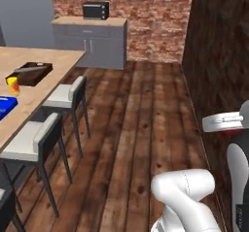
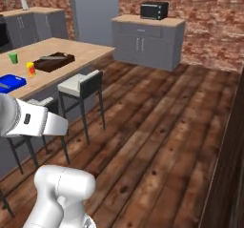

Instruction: Gather the tomato and garlic from the fridge and place them on a tray on the dining counter. Then gather the fish and chicken drumstick from the fridge and place them on the other tray.

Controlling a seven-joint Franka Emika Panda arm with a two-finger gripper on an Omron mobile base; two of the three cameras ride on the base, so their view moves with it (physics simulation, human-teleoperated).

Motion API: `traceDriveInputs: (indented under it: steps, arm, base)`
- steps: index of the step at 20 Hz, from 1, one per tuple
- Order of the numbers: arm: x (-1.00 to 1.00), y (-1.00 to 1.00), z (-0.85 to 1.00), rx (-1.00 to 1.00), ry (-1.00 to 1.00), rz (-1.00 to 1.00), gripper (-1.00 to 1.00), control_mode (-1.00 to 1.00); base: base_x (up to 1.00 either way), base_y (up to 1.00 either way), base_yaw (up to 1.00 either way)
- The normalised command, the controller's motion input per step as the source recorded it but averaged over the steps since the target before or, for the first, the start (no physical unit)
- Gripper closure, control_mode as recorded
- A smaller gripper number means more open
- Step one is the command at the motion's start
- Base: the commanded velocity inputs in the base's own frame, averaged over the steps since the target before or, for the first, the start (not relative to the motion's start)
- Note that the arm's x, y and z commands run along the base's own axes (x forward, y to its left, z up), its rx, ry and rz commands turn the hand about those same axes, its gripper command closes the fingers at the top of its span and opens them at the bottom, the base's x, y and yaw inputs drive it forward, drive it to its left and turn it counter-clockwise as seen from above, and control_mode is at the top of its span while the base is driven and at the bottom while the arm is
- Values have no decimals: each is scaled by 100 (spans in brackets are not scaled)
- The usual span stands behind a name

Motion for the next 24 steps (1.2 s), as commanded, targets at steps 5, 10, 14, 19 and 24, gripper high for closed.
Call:
traceDriveInputs:
  steps: [5, 10, 14, 19, 24]
  arm:
    - [0, 0, 0, 0, 0, 0, 100, 100]
    - [0, 0, 0, 0, 0, 0, 100, 100]
    - [0, 0, 0, 0, 0, 0, 100, 100]
    - [0, 0, 0, 0, 0, 0, 100, 100]
    - [0, 0, 0, 0, 0, 0, 100, 100]
  base:
    - [100, -40, 52]
    - [99, -39, 67]
    - [90, -30, 75]
    - [73, -38, 75]
    - [68, -46, 72]
